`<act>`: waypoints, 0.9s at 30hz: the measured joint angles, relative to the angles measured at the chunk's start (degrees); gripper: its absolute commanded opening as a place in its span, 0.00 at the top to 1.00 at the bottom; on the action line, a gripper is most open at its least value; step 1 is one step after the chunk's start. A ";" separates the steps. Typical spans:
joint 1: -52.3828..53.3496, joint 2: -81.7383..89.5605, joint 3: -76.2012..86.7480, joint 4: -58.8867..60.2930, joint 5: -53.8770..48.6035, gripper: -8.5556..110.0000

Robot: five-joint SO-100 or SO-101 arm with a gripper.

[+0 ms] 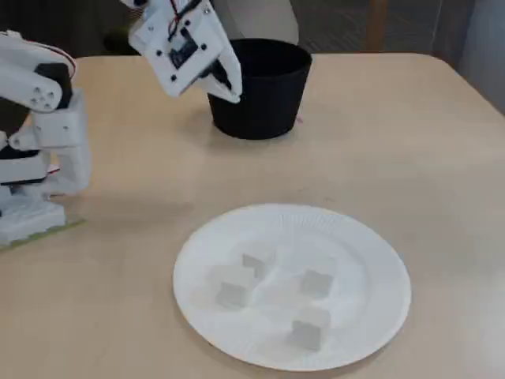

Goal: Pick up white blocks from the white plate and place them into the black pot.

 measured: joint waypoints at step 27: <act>35.07 -54.40 -46.41 11.51 0.26 0.84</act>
